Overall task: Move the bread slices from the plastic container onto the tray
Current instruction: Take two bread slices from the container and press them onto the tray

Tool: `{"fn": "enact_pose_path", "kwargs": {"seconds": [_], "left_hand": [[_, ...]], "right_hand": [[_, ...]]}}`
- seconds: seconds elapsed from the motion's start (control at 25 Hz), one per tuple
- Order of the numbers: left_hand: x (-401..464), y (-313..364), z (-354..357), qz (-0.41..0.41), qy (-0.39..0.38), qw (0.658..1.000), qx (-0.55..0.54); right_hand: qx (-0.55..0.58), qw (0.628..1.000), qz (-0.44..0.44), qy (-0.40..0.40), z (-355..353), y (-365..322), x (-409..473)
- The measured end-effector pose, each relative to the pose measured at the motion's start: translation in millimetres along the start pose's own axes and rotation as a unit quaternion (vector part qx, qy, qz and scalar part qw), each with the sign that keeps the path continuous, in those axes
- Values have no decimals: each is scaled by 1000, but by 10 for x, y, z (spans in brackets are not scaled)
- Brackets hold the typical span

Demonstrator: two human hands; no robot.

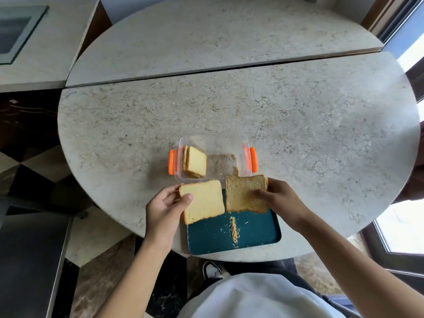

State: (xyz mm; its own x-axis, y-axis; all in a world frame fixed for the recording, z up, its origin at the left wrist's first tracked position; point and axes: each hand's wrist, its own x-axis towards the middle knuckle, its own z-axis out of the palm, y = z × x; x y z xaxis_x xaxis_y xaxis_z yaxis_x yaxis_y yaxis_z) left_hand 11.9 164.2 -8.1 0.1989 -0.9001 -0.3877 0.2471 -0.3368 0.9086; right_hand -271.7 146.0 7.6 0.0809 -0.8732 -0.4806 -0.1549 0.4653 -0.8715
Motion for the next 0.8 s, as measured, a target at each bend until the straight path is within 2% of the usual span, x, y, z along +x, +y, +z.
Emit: {"fn": "enact_pose_path", "kwargs": {"seconds": [0.12,0.28,0.6,0.68,0.8], "left_hand": [[-72,-295,-79,-48,17,999,10],[46,-531,-45,-79,39,994,58],[404,-697,222,-140,96,976,133],[456,-697,272,-145,102,973,145],[480,-632,275,-151,98,967,181]], "right_hand": [[21,998,51,-5,-51,340,-72],[21,993,109,40,-80,638,34],[-5,985,153,78,-81,747,479],[-40,984,154,81,-79,737,538],[-176,971,131,95,-83,690,578]]}}
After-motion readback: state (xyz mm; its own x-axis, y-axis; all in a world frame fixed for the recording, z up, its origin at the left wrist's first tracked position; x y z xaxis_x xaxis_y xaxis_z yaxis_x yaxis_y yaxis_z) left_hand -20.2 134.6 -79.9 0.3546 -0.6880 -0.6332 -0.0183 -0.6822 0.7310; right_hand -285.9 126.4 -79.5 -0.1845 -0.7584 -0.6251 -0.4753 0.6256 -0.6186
